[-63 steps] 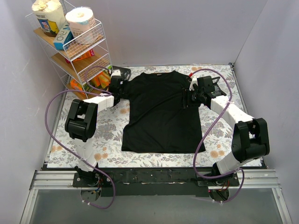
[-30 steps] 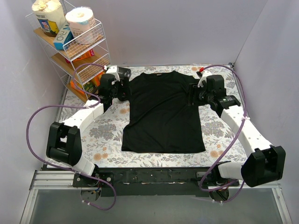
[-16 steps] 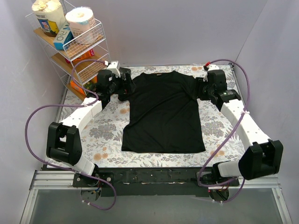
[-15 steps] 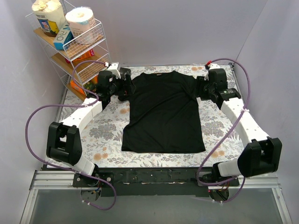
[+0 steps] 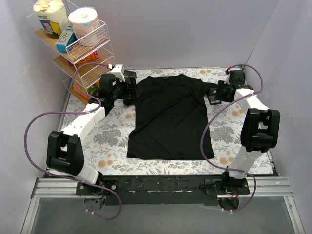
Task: Pin the brooch onto the clothing
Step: Pick up the brooch from the brooch box.
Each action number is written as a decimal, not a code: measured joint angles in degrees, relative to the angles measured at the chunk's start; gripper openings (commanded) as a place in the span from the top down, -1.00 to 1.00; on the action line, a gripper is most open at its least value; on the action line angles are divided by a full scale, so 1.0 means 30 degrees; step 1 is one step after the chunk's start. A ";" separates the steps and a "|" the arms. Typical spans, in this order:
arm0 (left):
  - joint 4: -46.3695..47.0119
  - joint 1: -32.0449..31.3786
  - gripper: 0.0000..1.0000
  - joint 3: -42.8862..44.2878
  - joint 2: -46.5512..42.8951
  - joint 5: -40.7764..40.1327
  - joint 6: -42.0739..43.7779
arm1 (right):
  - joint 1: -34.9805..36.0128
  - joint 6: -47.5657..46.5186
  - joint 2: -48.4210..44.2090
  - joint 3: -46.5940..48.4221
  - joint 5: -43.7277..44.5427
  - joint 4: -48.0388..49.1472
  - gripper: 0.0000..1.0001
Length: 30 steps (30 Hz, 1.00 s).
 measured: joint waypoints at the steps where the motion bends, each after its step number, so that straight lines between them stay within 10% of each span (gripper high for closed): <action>1: -0.0007 0.0000 -0.96 0.0000 -0.0015 0.0000 0.0022 | -0.0131 -0.0240 0.0357 0.0087 -0.0182 0.0146 -0.17; 30: -0.0051 0.0000 -0.95 0.0000 -0.0022 0.0102 0.0393 | -0.0182 -0.2091 0.4568 0.1989 -0.0845 0.3198 -0.25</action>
